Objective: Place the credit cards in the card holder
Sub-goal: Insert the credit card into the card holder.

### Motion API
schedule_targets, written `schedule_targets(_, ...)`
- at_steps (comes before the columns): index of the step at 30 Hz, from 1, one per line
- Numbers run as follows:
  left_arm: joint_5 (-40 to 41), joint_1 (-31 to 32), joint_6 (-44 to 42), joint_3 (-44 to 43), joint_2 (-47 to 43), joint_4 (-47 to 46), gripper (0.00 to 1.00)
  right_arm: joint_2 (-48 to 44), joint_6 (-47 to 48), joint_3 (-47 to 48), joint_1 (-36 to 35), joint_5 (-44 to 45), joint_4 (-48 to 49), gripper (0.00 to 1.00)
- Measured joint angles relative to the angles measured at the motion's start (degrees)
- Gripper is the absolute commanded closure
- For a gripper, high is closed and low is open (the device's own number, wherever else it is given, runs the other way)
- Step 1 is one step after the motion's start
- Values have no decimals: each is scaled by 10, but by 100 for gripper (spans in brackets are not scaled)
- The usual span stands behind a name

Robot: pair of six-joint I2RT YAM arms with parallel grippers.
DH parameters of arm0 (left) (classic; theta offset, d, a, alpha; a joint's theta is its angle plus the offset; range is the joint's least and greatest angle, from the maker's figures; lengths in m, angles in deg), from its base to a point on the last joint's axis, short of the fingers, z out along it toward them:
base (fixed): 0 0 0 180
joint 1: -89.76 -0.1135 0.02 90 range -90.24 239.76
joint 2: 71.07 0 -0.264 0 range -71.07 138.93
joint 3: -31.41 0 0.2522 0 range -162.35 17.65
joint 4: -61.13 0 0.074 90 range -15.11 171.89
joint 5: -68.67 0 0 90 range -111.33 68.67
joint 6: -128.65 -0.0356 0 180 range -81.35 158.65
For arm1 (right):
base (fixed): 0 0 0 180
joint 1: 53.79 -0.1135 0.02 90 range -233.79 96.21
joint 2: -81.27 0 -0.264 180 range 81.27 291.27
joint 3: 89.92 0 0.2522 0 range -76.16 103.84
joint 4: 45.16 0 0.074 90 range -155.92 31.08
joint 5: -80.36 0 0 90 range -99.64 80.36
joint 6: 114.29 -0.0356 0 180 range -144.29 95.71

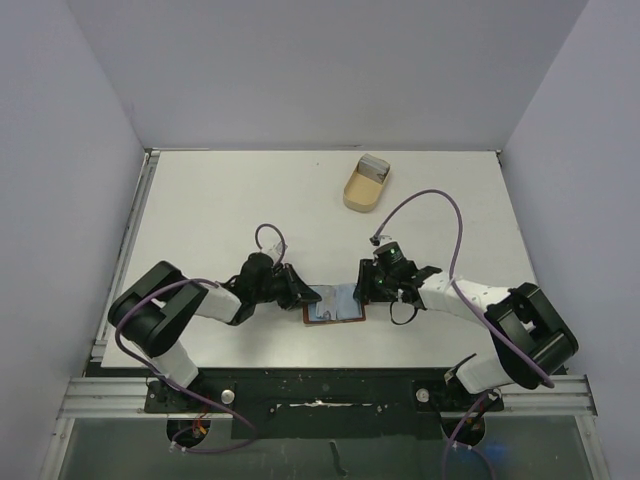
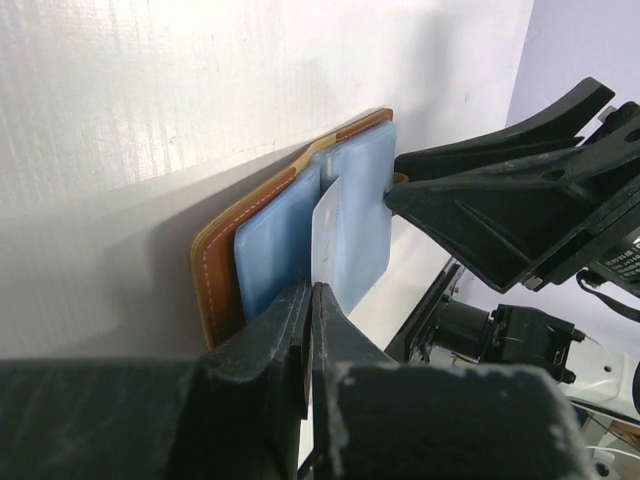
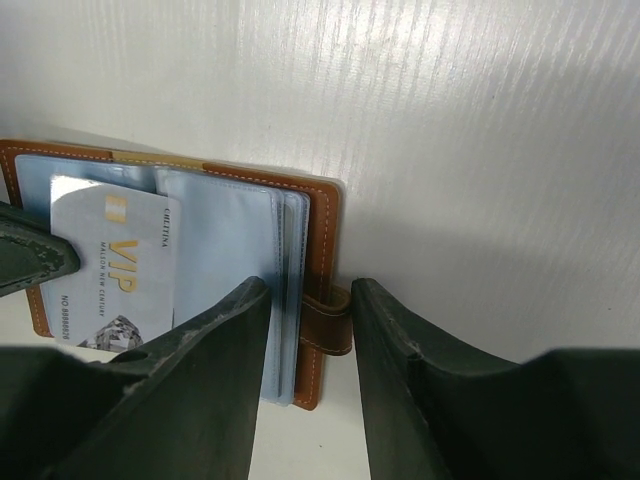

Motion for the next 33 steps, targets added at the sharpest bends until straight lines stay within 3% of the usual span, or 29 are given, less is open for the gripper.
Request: schedule_targets(33, 94, 59, 29, 19, 10, -46, 100, -42, -142, -77, -71, 47, 97, 67)
